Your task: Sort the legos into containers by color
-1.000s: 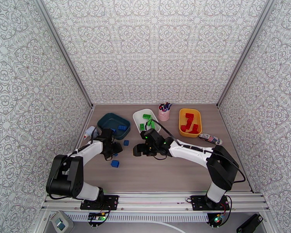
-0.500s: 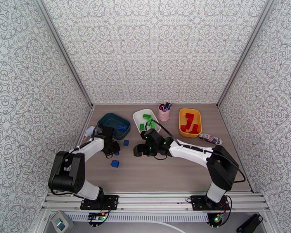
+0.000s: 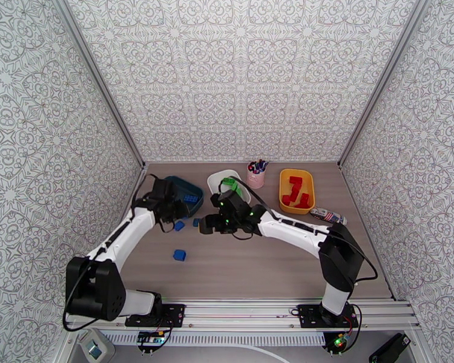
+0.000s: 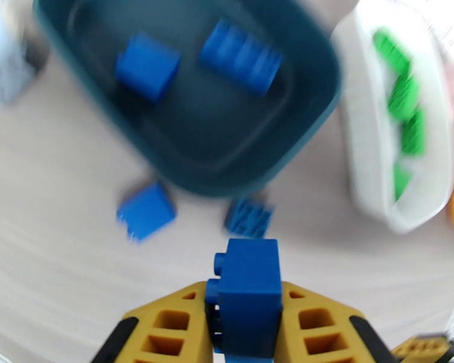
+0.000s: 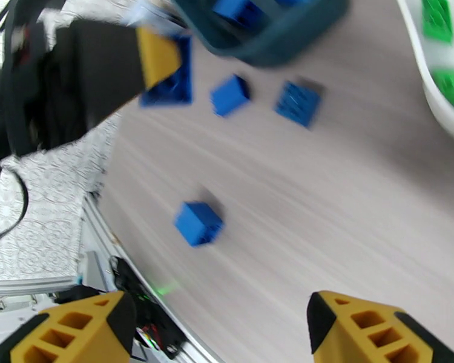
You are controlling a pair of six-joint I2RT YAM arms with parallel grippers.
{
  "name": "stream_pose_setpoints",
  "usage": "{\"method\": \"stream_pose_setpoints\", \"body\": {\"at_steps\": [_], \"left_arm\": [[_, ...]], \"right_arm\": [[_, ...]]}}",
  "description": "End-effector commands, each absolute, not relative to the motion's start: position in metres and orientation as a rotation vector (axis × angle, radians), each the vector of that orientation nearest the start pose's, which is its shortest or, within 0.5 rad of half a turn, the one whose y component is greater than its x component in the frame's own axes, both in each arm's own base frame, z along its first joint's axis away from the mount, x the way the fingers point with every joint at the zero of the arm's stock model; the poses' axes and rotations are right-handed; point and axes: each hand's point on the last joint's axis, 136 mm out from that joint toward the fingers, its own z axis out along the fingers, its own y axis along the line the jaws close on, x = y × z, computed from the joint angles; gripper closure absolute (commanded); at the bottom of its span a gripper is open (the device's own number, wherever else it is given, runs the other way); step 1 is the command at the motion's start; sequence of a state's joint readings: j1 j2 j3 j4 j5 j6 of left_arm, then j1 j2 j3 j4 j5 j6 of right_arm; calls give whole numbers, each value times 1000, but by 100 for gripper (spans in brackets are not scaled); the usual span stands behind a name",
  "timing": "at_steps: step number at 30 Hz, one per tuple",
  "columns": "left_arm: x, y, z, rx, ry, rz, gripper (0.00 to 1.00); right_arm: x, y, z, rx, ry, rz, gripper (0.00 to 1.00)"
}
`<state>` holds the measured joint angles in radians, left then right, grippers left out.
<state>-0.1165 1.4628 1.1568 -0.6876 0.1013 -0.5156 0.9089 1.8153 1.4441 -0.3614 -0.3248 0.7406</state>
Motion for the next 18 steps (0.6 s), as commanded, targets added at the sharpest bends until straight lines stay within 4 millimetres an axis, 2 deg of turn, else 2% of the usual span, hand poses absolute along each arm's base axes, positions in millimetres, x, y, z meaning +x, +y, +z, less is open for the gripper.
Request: {"method": "stream_pose_setpoints", "body": {"at_steps": [1, 3, 6, 8, 9, 11, 14, 18], "left_arm": [[397, -54, 155, -462, 2576, -339, 74], [414, -48, 156, -475, 2569, -327, 71], [430, -40, 154, -498, 2561, -318, 48], [432, -39, 156, -503, 2553, -312, 29], [430, -39, 157, -499, 2550, -307, 25], [423, -39, 158, -497, 2546, -294, 20], [401, -40, 149, -510, 2566, -274, 15], [361, -44, 130, -545, 2601, -264, 12]], "right_arm": [[272, 445, 198, -440, 2512, 1148, 21], [273, 442, 202, -435, 2507, 1132, 21], [273, 435, 202, -427, 2512, 1096, 21], [272, 428, 197, -417, 2528, 1058, 21], [271, 424, 194, -413, 2535, 1041, 21], [269, 417, 187, -400, 2549, 1014, 20], [266, 410, 177, -392, 2566, 994, 19], [261, 406, 166, -397, 2586, 987, 18]]}}
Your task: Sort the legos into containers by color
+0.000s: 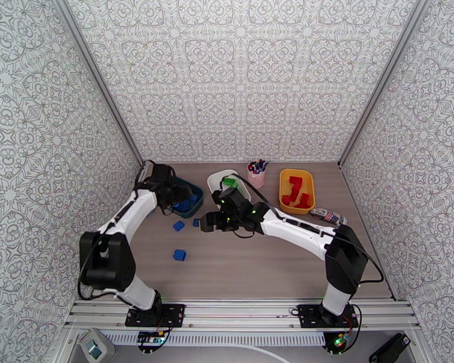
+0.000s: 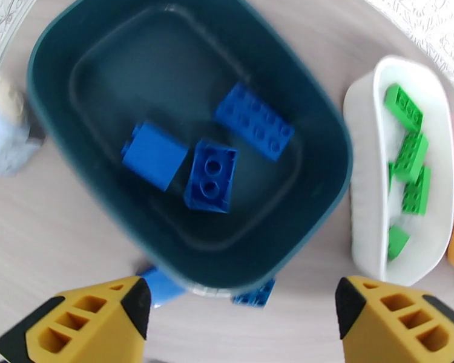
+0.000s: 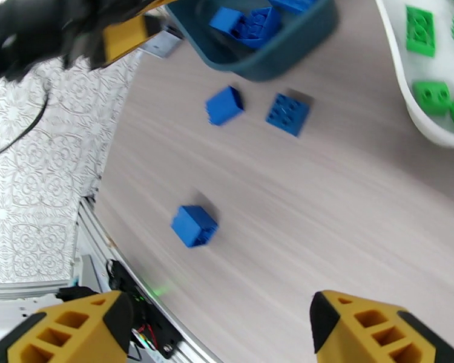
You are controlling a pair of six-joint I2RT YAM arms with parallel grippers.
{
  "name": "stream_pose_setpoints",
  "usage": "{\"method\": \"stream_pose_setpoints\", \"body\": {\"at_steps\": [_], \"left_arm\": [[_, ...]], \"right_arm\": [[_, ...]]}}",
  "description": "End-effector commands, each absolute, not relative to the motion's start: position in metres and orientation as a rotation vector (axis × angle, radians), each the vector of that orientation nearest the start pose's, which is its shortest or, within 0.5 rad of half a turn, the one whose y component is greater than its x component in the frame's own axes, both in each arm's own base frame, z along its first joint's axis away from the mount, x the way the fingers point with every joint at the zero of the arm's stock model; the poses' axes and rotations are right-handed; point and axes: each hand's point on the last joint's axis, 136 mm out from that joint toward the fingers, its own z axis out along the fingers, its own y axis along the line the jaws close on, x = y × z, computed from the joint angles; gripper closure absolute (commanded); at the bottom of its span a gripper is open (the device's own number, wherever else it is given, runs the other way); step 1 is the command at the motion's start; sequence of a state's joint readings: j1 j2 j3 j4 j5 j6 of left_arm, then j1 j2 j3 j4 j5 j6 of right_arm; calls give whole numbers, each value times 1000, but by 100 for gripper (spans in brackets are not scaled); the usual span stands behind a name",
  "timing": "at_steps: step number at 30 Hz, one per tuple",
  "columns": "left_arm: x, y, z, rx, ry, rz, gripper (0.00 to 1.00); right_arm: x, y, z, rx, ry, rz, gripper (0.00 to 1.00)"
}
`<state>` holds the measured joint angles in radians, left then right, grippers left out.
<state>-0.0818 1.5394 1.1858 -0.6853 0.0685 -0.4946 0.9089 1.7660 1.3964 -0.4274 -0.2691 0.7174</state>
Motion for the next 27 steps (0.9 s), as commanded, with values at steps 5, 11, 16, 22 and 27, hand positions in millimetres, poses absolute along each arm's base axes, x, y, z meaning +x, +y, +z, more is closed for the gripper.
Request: {"method": "stream_pose_setpoints", "body": {"at_steps": [5, 11, 16, 22, 27], "left_arm": [[310, -50, 98, -641, 2630, -267, 2], [263, -48, 69, -718, 2680, -182, 1], [240, -46, 47, -726, 2703, -119, 1], [236, -66, 24, -658, 2760, -195, 2], [232, -88, 25, -532, 2795, -218, 3]], "right_arm": [[256, 402, 155, -399, 2609, 989, 18], [246, 393, 141, -371, 2632, 1003, 17], [237, 383, 134, -344, 2642, 1010, 17], [234, 375, 134, -331, 2644, 999, 17], [234, 373, 133, -322, 2644, 993, 17]]}}
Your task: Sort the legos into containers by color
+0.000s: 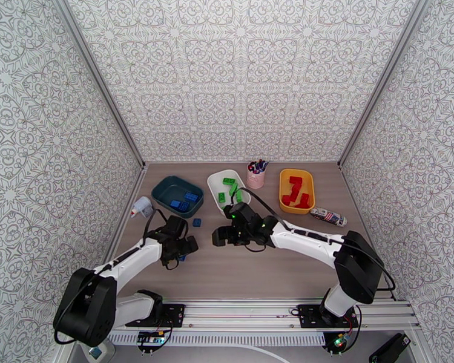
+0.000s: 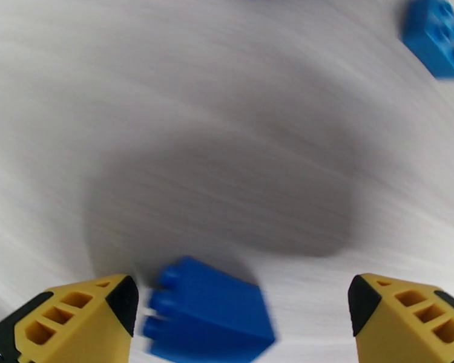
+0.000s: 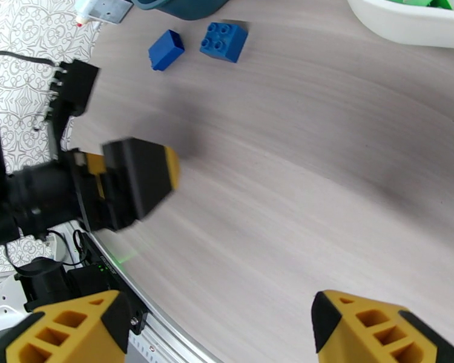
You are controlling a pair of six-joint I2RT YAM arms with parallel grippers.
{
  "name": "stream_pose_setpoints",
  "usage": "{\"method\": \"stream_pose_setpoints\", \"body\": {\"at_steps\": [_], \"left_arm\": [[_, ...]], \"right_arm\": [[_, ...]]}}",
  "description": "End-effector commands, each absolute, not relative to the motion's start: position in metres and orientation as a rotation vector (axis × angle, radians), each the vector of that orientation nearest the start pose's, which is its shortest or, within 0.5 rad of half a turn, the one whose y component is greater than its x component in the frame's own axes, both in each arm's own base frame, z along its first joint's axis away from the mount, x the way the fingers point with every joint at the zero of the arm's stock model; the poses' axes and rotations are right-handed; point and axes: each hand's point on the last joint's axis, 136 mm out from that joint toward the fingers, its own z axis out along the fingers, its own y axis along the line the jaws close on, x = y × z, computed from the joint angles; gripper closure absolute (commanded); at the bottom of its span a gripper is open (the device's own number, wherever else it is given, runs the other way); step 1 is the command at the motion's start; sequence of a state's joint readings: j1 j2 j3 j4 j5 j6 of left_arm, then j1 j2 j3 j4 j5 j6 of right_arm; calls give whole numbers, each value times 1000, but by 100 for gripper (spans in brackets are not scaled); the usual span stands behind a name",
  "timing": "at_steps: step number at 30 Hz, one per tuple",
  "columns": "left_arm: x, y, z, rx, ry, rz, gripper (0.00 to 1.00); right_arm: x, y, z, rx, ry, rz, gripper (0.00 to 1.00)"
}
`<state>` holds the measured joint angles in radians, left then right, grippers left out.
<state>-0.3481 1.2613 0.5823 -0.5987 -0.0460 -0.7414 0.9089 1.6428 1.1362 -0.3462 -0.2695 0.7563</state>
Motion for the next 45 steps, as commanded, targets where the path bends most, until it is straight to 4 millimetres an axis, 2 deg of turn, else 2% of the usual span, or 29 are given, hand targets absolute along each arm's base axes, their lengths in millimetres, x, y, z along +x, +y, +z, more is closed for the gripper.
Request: {"method": "stream_pose_setpoints", "body": {"at_steps": [1, 6, 10, 19, 25, 28, 36, 40, 45], "left_arm": [[230, -92, 25, -515, 2801, -230, 5], [221, -104, 23, -463, 2825, -227, 12], [217, -103, 21, -466, 2836, -179, 18], [226, -102, 16, -466, 2846, -105, 32], [234, -104, 23, -476, 2825, -131, 52], [238, -106, 32, -474, 2803, -162, 58], [258, -111, 70, -509, 2711, -365, 62], [281, -106, 99, -547, 2621, -487, 62], [321, -82, 133, -620, 2507, -568, 61]], "right_arm": [[234, 374, 133, -321, 2645, 995, 17], [234, 377, 127, -317, 2657, 996, 18], [234, 378, 125, -320, 2663, 997, 18], [233, 378, 121, -315, 2670, 995, 19], [233, 379, 121, -323, 2670, 1000, 19], [232, 386, 124, -340, 2665, 1011, 19], [237, 421, 138, -406, 2637, 1094, 22], [243, 446, 157, -444, 2589, 1201, 22], [252, 470, 184, -472, 2530, 1293, 22]]}}
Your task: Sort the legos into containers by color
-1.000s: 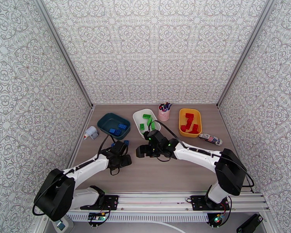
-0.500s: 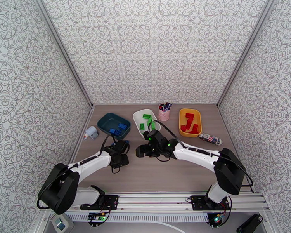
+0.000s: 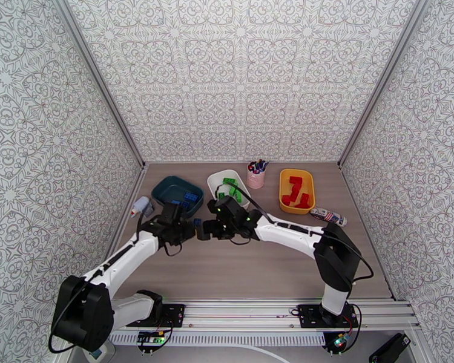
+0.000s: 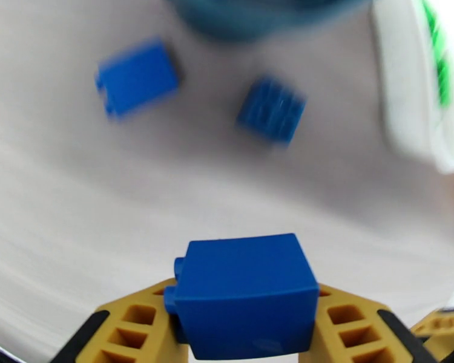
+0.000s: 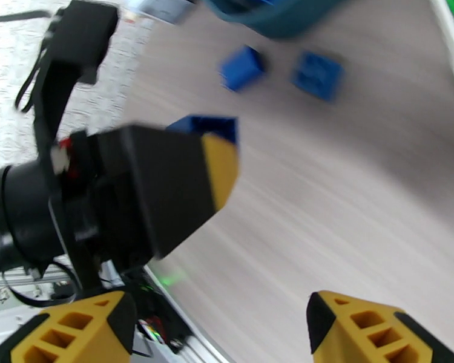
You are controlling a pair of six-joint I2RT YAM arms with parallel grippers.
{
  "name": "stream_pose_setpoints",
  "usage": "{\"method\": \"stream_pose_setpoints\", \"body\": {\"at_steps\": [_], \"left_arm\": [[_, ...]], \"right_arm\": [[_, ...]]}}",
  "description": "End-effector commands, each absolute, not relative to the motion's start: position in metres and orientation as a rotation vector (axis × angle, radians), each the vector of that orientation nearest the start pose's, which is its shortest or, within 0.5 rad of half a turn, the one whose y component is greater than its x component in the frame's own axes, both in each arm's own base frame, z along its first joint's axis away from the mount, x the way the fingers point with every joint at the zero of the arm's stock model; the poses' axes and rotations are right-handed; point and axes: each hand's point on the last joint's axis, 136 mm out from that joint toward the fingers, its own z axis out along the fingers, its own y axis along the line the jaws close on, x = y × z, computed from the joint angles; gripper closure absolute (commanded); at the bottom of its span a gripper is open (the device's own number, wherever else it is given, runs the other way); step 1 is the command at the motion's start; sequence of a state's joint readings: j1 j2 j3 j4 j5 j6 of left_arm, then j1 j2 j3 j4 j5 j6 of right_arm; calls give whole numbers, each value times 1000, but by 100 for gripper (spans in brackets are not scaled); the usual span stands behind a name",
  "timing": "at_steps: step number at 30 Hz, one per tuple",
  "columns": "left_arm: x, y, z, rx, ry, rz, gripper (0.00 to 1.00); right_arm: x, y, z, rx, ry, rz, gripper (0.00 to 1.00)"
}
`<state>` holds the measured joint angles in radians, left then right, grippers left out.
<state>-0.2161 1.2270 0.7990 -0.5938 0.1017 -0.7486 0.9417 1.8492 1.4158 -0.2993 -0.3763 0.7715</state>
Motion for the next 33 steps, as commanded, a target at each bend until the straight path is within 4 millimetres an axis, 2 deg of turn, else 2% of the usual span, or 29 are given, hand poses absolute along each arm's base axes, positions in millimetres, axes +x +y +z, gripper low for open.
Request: {"method": "stream_pose_setpoints", "body": {"at_steps": [1, 5, 9, 10, 13, 14, 18, 22, 26, 29, 33], "left_arm": [[328, -77, 139, -628, 2490, -571, 61], [364, -57, 158, -637, 2437, -552, 58], [403, -37, 168, -659, 2415, -532, 53], [409, -33, 168, -672, 2415, -529, 48], [423, -25, 171, -694, 2404, -498, 20], [424, -24, 172, -695, 2399, -477, 14], [413, -26, 162, -686, 2423, -409, 11], [388, -26, 145, -697, 2456, -325, 11], [361, -29, 131, -685, 2475, -270, 17], [348, -42, 126, -604, 2499, -245, 23], [342, -68, 120, -450, 2545, -206, 30]], "right_arm": [[254, 471, 186, -472, 2532, 1290, 22], [261, 470, 199, -467, 2513, 1277, 22], [262, 458, 202, -456, 2518, 1222, 22], [263, 454, 202, -452, 2521, 1205, 22], [261, 443, 197, -434, 2536, 1152, 21], [261, 438, 195, -426, 2540, 1139, 21], [259, 426, 186, -399, 2557, 1101, 21], [258, 420, 175, -392, 2581, 1087, 21], [256, 416, 170, -396, 2591, 1073, 21], [255, 412, 165, -390, 2600, 1062, 21], [253, 405, 159, -376, 2608, 1058, 21]]}}
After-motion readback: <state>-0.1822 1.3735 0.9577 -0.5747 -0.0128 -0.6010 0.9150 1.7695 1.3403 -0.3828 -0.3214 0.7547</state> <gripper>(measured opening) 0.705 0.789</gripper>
